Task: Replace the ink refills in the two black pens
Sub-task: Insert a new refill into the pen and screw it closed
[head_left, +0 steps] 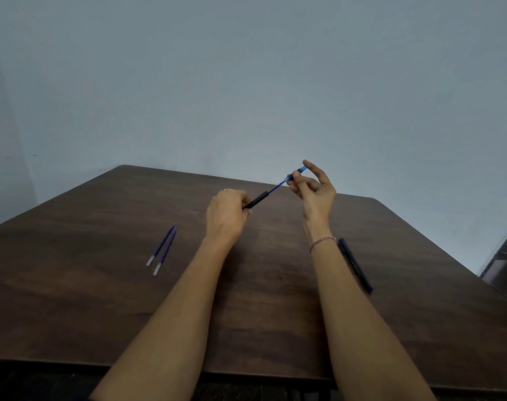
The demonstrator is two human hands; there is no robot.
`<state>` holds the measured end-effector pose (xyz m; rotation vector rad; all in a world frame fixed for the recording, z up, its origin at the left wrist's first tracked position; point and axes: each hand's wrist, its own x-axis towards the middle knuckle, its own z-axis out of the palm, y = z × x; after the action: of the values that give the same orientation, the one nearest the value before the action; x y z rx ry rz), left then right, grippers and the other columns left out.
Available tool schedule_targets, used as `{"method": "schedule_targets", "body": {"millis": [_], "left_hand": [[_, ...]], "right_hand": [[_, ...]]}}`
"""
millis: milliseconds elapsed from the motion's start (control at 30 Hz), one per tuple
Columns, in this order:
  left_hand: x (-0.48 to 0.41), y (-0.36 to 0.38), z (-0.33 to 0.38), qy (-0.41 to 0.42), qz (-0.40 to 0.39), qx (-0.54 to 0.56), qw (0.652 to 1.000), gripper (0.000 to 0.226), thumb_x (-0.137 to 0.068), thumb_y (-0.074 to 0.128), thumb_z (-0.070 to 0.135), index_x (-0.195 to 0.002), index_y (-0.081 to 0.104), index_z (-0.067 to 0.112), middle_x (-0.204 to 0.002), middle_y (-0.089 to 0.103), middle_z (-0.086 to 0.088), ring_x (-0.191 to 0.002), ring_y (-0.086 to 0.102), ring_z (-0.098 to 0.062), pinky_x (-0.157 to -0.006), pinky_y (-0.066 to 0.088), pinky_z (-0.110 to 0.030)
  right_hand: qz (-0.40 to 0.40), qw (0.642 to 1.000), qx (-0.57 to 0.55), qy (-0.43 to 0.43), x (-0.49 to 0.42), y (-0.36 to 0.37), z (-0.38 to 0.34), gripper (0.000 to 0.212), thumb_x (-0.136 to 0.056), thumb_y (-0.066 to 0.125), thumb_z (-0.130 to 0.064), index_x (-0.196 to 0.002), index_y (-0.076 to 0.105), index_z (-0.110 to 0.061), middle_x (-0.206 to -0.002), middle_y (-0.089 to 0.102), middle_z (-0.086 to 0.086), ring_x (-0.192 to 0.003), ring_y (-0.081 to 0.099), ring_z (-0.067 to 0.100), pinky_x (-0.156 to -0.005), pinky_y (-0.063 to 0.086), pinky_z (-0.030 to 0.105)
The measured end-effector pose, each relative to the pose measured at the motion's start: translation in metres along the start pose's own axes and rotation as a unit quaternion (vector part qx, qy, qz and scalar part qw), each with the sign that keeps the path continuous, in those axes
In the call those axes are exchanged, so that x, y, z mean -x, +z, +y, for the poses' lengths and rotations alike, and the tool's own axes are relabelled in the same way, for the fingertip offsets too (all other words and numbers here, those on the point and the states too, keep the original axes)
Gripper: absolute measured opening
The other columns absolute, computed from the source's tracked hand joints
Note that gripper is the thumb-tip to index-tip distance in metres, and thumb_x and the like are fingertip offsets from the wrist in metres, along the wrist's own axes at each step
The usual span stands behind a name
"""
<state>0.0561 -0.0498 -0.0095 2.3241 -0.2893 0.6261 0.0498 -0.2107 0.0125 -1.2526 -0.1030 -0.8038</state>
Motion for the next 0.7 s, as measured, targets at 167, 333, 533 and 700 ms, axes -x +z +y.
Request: {"method": "schedule_targets", "body": {"millis": [167,333,533,700], "left_hand": [[-0.0001,-0.0006,-0.0011,-0.012,0.002,-0.002,1.0,0.019,-0.079,0.073,0.018,-0.097,0.071,0.02,-0.096,0.07,-0.001,-0.09,0.064,-0.02,-0.075,0.05,-0.03],[-0.0003,-0.0004,0.0003,-0.014,-0.007,-0.005,1.0,0.02,-0.08,0.072,0.017,-0.099,0.071,0.02,-0.097,0.069,-0.001,-0.091,0.064,-0.02,-0.076,0.05,-0.031],[0.0007,-0.0005,-0.0002,-0.014,-0.001,-0.007,1.0,0.018,-0.079,0.072,0.017,-0.096,0.071,0.02,-0.096,0.069,-0.001,-0.091,0.064,-0.021,-0.074,0.048,-0.03],[0.0001,-0.0006,-0.0009,-0.008,-0.002,-0.006,1.0,0.018,-0.079,0.072,0.017,-0.097,0.071,0.02,-0.096,0.069,-0.002,-0.09,0.064,-0.021,-0.076,0.052,-0.033]], "right_hand": [[-0.027,0.999,0.043,-0.009,0.0009,-0.0002,0.003,0.031,-0.083,0.07,-0.003,-0.112,0.065,-0.014,-0.079,0.071,0.013,-0.071,0.071,0.014,-0.074,0.058,0.025],[-0.023,0.999,0.037,-0.007,0.0019,0.0015,0.0027,0.03,-0.083,0.07,-0.004,-0.112,0.065,-0.012,-0.08,0.071,0.015,-0.076,0.072,0.018,-0.074,0.057,0.024],[0.005,1.0,0.003,-0.01,0.0011,-0.001,0.0006,0.03,-0.085,0.068,-0.004,-0.114,0.063,-0.01,-0.081,0.072,0.014,-0.077,0.072,0.017,-0.076,0.057,0.025],[0.005,1.0,-0.007,-0.015,0.0004,0.0005,-0.001,0.03,-0.085,0.067,-0.003,-0.115,0.062,-0.008,-0.082,0.071,0.015,-0.076,0.072,0.016,-0.074,0.057,0.023]]}}
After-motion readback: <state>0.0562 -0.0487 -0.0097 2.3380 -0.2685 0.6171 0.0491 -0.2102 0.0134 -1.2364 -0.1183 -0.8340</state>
